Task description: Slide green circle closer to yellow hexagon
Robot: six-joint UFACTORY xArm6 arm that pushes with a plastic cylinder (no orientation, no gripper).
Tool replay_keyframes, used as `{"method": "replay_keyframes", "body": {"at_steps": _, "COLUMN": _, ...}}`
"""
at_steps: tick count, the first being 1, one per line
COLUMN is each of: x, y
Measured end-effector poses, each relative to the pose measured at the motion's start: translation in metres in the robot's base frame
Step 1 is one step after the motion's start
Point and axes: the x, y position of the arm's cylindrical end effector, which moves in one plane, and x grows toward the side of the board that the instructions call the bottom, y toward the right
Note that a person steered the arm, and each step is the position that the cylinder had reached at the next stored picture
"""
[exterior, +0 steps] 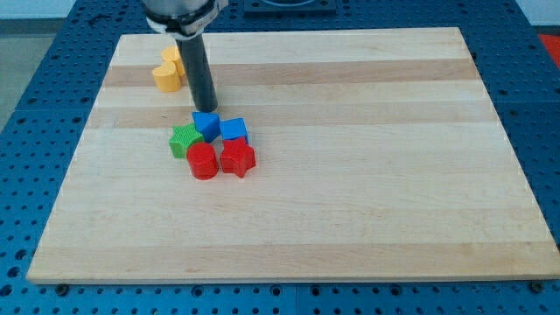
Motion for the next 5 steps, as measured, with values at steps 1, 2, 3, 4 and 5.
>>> {"method": "replay_keyframes", "body": {"at_steps": 1, "x": -0.009, "y": 0.004}}
{"method": "replay_keyframes", "body": {"at_steps": 2, "x": -0.022, "y": 0.004}}
{"method": "replay_keyframes", "body": {"at_steps": 3, "x": -0.028, "y": 0.001}}
{"method": "replay_keyframes", "body": {"at_steps": 4, "x": -0.028, "y": -0.004}}
{"method": "replay_keyframes", "body": {"at_steps": 5, "x": -0.028, "y": -0.019}}
